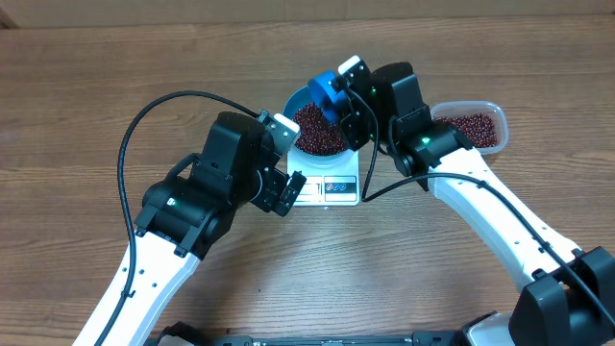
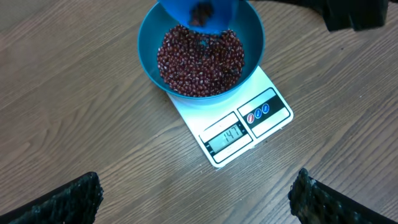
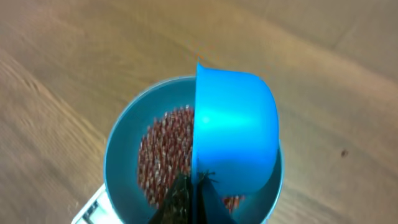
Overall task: Scoop item into bowl and weigh 150g on scale
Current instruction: 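Tilt the scoop to shake a few beans into the bowl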
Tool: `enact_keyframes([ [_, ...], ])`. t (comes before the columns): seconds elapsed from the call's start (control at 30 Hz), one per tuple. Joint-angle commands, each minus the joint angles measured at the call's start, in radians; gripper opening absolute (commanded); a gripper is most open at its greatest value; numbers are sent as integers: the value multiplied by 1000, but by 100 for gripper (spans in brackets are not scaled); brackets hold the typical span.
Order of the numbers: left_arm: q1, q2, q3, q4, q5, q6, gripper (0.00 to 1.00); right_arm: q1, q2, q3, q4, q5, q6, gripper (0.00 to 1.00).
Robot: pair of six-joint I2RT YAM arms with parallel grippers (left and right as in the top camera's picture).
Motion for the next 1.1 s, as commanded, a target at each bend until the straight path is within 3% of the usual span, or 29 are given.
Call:
enact_keyframes([
  [0.0, 6, 5, 23, 3, 11, 12, 100, 6, -18, 7, 15, 7, -5, 4],
  [1.07, 6, 5, 23, 3, 11, 12, 99, 6, -15, 7, 32, 55, -23, 4],
])
